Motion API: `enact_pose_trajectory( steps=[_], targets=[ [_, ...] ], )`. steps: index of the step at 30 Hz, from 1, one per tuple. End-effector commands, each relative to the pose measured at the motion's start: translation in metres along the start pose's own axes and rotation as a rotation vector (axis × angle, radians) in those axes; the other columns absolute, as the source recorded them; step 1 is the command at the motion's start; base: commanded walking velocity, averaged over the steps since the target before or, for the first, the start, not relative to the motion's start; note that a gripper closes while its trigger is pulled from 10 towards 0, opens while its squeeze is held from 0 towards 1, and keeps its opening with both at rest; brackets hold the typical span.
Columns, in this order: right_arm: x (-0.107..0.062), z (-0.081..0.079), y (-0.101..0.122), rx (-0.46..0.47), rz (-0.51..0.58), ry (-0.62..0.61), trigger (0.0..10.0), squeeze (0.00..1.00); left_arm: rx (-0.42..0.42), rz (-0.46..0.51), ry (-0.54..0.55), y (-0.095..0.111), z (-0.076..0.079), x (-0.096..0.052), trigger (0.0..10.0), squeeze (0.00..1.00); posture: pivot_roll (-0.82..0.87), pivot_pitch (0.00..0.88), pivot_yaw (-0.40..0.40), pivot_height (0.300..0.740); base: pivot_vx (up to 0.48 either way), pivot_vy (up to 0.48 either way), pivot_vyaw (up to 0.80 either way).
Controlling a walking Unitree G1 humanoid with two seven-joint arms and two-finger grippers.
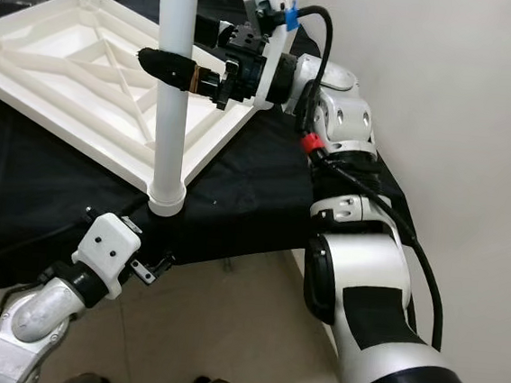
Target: Building children table
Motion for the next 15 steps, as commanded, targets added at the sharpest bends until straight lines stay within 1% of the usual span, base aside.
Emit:
enact_pose_trajectory(
  steps=[1, 2, 3, 6, 7, 10, 11, 12, 13, 15],
  targets=[
    [-0.0055, -0.0038, 0.0027, 0.031, -0.02, 0.087, 3.6, 0.0, -0.01, -0.011, -0.011, 0.0013, 0.0051, -0.003, 10.0, 0.0, 0.07, 0.199, -0.181, 0.74, 0.0, 0.0, 0.0],
    [-0.0055, -0.0038, 0.0027, 0.031, -0.02, 0.087, 3.6, 0.0, -0.01, -0.011, -0.011, 0.0013, 0.0051, -0.003, 10.0, 0.0, 0.07, 0.199, -0.181, 0.74, 0.0, 0.0, 0.0],
    [-0.0064, -0.006, 0.004, 0.04, -0.025, 0.129, 0.0, 0.0, -0.012, -0.011, -0.012, 0.0018, 0.0054, -0.0037, 10.0, 0.0, 0.07, 0.199, -0.181, 0.74, 0.0, 0.0, 0.0],
    [-0.0064, -0.006, 0.004, 0.04, -0.025, 0.129, 0.0, 0.0, -0.012, -0.011, -0.012, 0.0018, 0.0054, -0.0037, 10.0, 0.0, 0.07, 0.199, -0.181, 0.74, 0.0, 0.0, 0.0],
    [-0.0069, -0.0072, 0.0053, 0.048, -0.028, 0.157, 0.0, 0.0, -0.013, -0.011, -0.013, 0.0023, 0.0056, -0.0042, 10.0, 0.0, 0.07, 0.198, -0.18, 0.74, 0.0, 0.0, 0.0],
    [-0.0069, -0.0072, 0.0053, 0.048, -0.028, 0.157, 0.0, 0.0, -0.013, -0.011, -0.013, 0.0023, 0.0056, -0.0042, 10.0, 0.0, 0.07, 0.198, -0.18, 0.74, 0.0, 0.0, 0.0],
    [-0.006, -0.0086, 0.0057, 0.044, -0.036, 0.177, 0.0, 0.0, -0.013, -0.011, -0.013, 0.0027, 0.0055, -0.0046, 10.0, 0.0, 0.07, 0.198, -0.18, 0.74, 0.0, 0.0, 0.0],
    [-0.0045, -0.0076, 0.0069, 0.038, -0.028, 0.177, 0.0, 0.0, -0.013, -0.012, -0.013, 0.0032, 0.0051, -0.005, 10.0, 0.0, 0.07, 0.198, -0.178, 0.74, 0.0, 0.0, 0.0],
    [-0.0039, -0.005, 0.0073, 0.019, -0.022, 0.146, 0.0, 0.0, -0.013, -0.013, -0.013, 0.0035, 0.0048, -0.0051, 10.0, 0.0, 0.07, 0.198, -0.178, 0.74, 0.0, 0.0, 0.0],
    [-0.0039, -0.005, 0.0073, 0.019, -0.022, 0.146, 0.0, 0.0, -0.013, -0.013, -0.013, 0.0035, 0.0048, -0.0051, 10.0, 0.0, 0.07, 0.198, -0.178, 0.74, 0.0, 0.0, 0.0]
  ],
)
Point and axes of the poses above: a point about 5 cm out from each wrist's last joint towards the gripper, its own x axis pointing out of the wrist towards the gripper, its own y axis along the axis of the wrist's last joint, z = x × y, the point moved 1 cm from there along x, pointing out of the wrist towards the gripper, and after that the axes turned 11 degrees about x, right-handed, at the moved point
